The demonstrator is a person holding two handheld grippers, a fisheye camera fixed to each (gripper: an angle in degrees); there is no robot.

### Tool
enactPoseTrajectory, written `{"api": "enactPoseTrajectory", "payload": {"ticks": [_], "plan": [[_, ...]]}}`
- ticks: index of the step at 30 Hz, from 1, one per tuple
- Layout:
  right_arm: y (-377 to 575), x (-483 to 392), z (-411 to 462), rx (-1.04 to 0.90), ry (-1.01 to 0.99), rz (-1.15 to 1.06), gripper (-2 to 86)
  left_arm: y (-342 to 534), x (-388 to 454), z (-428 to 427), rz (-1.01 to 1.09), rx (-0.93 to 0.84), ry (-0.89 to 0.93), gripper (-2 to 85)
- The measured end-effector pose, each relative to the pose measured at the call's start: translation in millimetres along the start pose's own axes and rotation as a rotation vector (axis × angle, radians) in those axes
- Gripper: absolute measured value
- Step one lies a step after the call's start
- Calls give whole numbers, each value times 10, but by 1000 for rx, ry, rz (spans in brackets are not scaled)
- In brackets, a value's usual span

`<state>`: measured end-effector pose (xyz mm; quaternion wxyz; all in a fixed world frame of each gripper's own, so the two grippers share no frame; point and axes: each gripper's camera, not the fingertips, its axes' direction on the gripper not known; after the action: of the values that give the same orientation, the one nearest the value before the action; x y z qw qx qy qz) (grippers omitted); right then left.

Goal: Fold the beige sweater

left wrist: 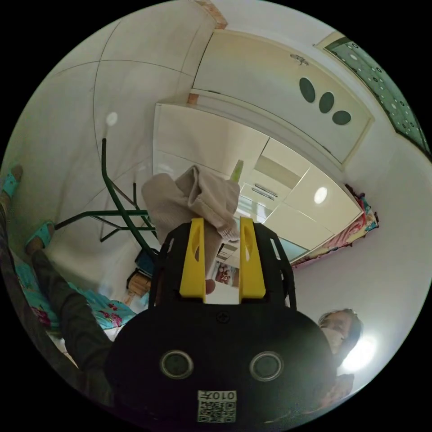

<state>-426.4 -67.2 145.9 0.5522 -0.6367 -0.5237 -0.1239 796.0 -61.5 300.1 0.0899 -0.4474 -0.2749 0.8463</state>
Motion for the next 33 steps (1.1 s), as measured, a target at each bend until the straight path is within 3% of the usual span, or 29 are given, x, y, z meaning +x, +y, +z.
{"api": "enactPoseTrajectory", "payload": {"ticks": [4,7,13,18,24,33], "plan": [[76,76,58,60,-52,68,25,29,187,187,-27,0,-21,94],[121,102,75,115,-81,102,26,47,396,267,-17,-11,-135,72],[89,30,103,211,-20,119,34,117,1285,512,270,-151,-307,52],[-104,-15,192,226,25,127,56,86,1829,742,399,-187,-280,45],[-227,-22,119,335,29,158,62,-155,1825,1037,327,-194,-194,39],[-204,-75,-620,592,146,231,58,-366,1673,1419,243,-214,-240,43]]}}
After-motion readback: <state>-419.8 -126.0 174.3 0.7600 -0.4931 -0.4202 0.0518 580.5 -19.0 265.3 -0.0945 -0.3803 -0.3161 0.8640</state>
